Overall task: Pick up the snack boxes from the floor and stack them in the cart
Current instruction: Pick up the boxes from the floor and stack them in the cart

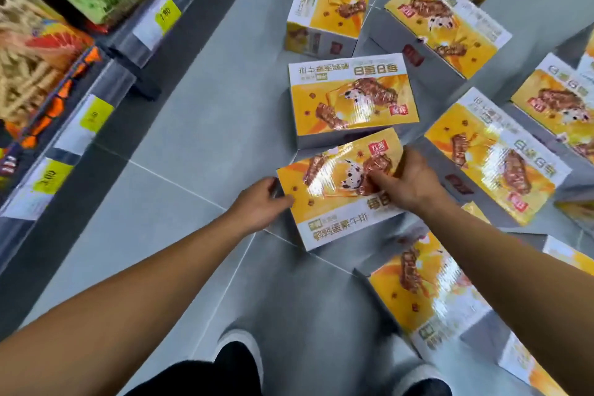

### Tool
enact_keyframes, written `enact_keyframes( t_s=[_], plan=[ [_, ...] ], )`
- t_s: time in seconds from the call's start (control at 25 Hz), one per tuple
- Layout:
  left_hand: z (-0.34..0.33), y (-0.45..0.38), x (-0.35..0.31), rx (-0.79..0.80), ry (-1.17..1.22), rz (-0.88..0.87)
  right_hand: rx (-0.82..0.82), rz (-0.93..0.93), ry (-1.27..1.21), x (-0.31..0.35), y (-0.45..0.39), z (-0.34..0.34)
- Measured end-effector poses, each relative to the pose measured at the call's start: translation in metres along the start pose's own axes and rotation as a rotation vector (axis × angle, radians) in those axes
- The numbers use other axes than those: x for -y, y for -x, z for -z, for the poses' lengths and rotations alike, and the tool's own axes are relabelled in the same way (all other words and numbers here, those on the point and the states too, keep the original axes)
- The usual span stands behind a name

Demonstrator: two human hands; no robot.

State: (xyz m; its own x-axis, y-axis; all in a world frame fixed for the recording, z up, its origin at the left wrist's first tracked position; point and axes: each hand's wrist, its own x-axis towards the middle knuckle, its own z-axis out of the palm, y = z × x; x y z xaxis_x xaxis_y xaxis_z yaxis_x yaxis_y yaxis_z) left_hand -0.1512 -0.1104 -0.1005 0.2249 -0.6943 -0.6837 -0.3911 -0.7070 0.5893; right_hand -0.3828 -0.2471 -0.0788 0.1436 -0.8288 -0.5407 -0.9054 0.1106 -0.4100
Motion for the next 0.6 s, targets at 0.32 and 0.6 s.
enact_keyframes(
  t_s=[0.32,0.6],
  plan=[
    [-0.007,0.022,-0.02,-0.006,0.525,-0.07,-0.149,0.034,-0.221,0.006,0.029,0.009],
    [0.094,0.159,-0.132,-0.14,0.515,-0.112,-0.215,0.059,-0.444,0.071,0.15,0.129]
  ],
)
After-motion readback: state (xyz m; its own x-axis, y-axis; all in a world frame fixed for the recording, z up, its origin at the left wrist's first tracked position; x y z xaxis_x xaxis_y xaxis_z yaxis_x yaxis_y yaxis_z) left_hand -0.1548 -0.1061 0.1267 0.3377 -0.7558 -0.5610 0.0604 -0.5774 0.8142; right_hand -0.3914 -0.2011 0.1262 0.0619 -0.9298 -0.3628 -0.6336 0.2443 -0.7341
